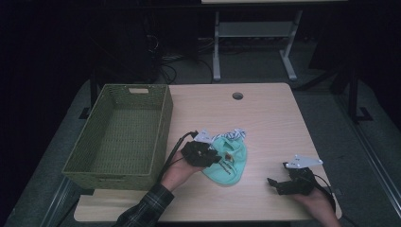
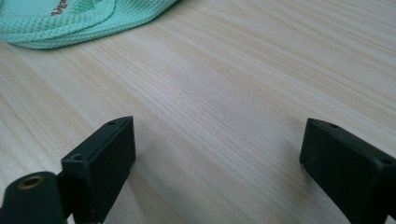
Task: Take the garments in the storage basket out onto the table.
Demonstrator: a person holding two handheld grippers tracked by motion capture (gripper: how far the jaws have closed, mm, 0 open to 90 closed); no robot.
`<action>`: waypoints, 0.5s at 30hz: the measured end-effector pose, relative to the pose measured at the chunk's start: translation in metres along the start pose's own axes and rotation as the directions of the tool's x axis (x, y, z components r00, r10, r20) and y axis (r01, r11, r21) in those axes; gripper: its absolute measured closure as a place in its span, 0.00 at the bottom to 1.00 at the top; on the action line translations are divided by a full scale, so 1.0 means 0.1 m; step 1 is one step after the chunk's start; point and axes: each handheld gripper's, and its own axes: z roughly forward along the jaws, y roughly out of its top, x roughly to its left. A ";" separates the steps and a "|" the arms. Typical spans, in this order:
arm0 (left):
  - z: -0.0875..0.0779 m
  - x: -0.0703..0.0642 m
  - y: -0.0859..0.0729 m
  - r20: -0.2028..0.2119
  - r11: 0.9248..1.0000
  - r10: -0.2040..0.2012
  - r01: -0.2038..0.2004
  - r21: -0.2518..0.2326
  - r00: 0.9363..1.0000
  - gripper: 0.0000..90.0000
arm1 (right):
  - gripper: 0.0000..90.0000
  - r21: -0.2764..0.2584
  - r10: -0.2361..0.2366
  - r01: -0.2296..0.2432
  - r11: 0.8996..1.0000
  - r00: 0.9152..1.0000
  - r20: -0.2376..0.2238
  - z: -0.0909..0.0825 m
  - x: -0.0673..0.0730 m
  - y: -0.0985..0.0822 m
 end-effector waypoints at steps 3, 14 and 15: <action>0.00 -0.03 -0.09 -0.018 1.000 -0.003 0.003 0.013 1.000 0.86 | 0.11 0.000 0.000 0.000 1.000 1.000 0.000 0.00 0.00 0.00; 0.17 -0.01 -0.31 -0.066 0.991 -0.005 0.014 0.136 0.998 0.99 | 0.11 0.001 0.001 -0.001 1.000 1.000 0.001 0.00 0.00 0.00; 0.19 0.00 -0.32 -0.068 0.990 -0.005 0.015 0.140 0.998 0.99 | 0.11 0.001 0.002 -0.002 1.000 1.000 0.002 0.00 0.00 0.00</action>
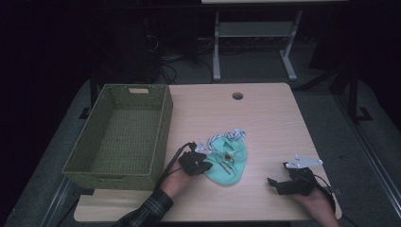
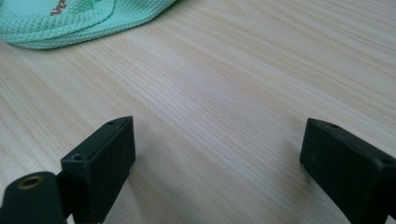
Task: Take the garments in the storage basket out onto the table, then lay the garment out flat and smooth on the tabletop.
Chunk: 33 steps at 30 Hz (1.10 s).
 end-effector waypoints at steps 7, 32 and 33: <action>0.00 0.02 -0.02 0.011 1.000 0.007 -0.007 -0.010 1.000 0.99 | 0.12 0.000 0.000 0.000 1.000 1.000 0.004 -0.01 0.01 0.00; 0.01 0.02 0.02 0.013 1.000 0.018 -0.018 0.018 1.000 0.99 | 0.45 -0.036 -0.006 0.004 0.999 0.998 -0.060 -0.01 0.01 0.51; 0.01 0.01 0.02 0.014 1.000 0.016 -0.016 0.018 1.000 0.99 | 0.47 -0.039 -0.010 0.007 0.999 0.998 -0.065 0.00 0.01 0.53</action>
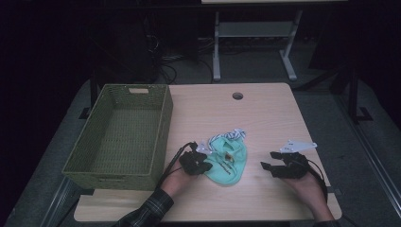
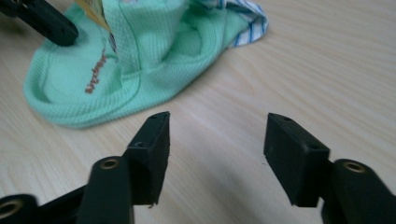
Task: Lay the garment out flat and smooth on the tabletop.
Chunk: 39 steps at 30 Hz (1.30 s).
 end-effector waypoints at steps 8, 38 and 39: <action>0.00 0.00 0.00 -0.002 1.000 0.005 -0.005 -0.001 1.000 0.99 | 0.57 -0.021 -0.027 0.027 0.999 1.000 -0.003 0.08 -0.05 0.22; 0.00 0.01 0.00 0.010 1.000 -0.006 0.006 0.003 1.000 0.99 | 0.77 -0.013 0.000 0.000 1.000 1.000 -0.020 0.75 -0.34 0.77; 0.00 0.01 0.00 0.011 1.000 -0.006 0.006 0.003 1.000 0.99 | 0.77 -0.020 0.003 -0.004 1.000 1.000 -0.014 0.78 -0.34 0.78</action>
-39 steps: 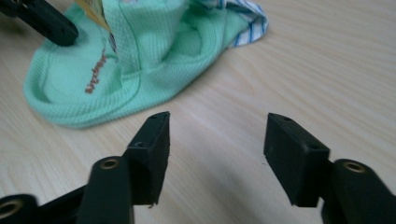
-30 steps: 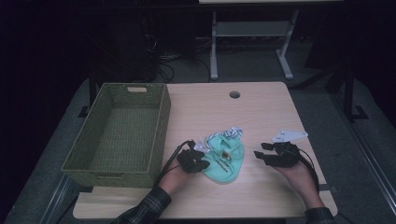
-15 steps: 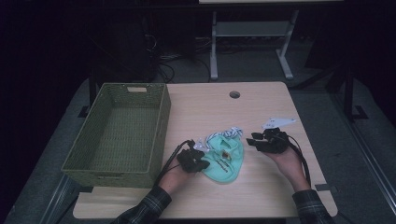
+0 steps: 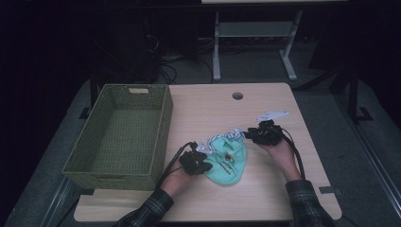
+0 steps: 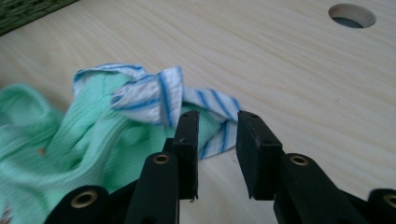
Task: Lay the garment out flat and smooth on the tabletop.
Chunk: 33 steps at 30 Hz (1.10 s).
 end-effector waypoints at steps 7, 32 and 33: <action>0.00 0.00 0.00 0.003 1.000 0.001 -0.001 -0.003 1.000 0.99 | 0.77 0.010 0.019 -0.018 1.000 1.000 -0.011 0.17 -0.04 -0.04; 0.00 0.00 0.00 0.001 1.000 0.009 -0.009 0.000 1.000 0.99 | 1.00 0.025 -0.004 0.005 1.000 0.999 -0.032 0.48 0.06 -0.08; 0.00 0.00 0.00 0.001 1.000 0.008 -0.008 -0.001 1.000 0.99 | 1.00 0.024 -0.005 0.005 1.000 1.000 -0.029 0.47 0.06 -0.08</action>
